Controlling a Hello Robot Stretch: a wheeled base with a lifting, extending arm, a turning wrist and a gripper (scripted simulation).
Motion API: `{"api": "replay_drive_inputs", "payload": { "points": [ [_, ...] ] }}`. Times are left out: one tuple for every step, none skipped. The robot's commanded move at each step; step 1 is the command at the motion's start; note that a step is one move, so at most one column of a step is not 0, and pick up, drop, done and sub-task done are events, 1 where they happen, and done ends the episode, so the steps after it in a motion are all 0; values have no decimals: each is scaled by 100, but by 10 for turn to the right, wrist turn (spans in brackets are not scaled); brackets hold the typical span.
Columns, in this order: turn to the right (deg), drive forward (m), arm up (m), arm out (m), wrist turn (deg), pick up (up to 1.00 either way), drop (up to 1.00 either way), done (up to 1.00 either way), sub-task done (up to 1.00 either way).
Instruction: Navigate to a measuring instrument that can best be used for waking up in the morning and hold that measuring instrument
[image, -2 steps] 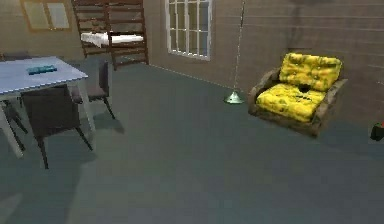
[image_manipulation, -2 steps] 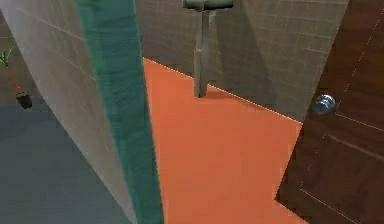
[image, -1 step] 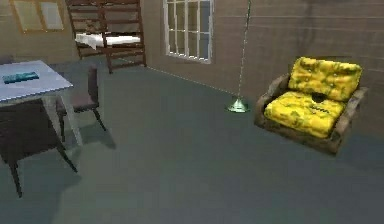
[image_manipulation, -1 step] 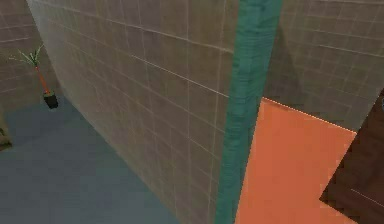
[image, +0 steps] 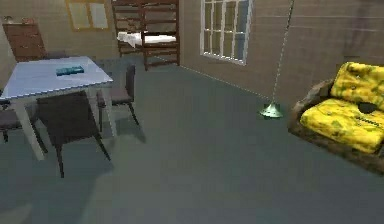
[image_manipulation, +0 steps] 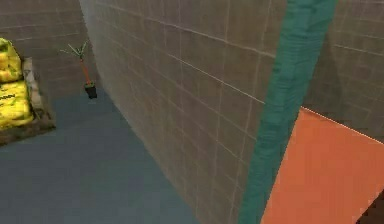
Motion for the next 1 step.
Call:
{"api": "replay_drive_inputs", "payload": {
  "points": [
    [0, 100, 0, 0, 0, 0, 0, 0, 0]
  ]
}}
